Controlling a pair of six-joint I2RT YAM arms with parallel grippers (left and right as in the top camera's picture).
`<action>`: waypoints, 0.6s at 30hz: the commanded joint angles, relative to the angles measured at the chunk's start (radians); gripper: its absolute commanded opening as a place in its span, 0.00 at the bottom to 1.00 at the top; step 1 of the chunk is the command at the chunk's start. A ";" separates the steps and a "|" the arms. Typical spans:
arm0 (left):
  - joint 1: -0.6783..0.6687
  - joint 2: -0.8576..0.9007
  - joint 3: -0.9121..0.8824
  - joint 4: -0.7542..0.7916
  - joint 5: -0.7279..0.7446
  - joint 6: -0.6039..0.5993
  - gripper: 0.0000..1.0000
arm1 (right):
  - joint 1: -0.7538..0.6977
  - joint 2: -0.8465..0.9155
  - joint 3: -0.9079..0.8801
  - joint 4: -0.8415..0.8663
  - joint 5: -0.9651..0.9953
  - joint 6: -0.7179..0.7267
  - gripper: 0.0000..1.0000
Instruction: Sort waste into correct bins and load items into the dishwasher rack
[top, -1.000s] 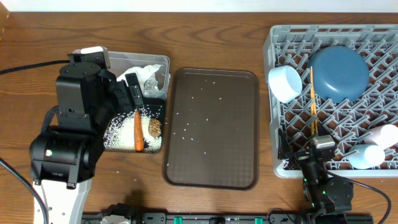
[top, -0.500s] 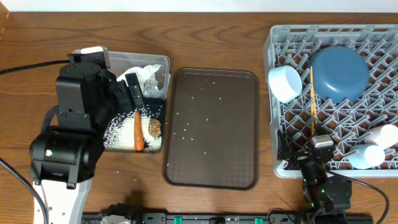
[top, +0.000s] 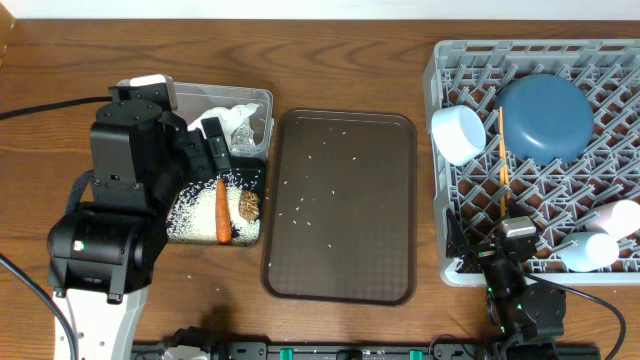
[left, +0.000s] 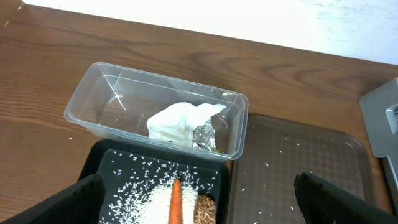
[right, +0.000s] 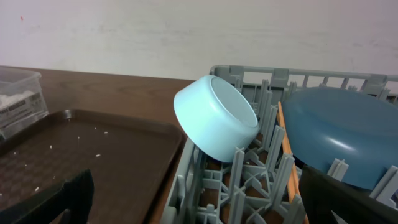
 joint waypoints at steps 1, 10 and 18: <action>0.004 0.004 0.011 -0.002 -0.001 0.013 0.98 | -0.006 -0.003 -0.002 -0.004 0.010 -0.011 0.99; 0.004 -0.040 -0.031 -0.005 -0.013 0.014 0.98 | -0.006 -0.003 -0.002 -0.004 0.010 -0.011 0.99; 0.002 -0.204 -0.317 0.369 -0.012 0.022 0.98 | -0.006 -0.003 -0.002 -0.005 0.010 -0.011 0.99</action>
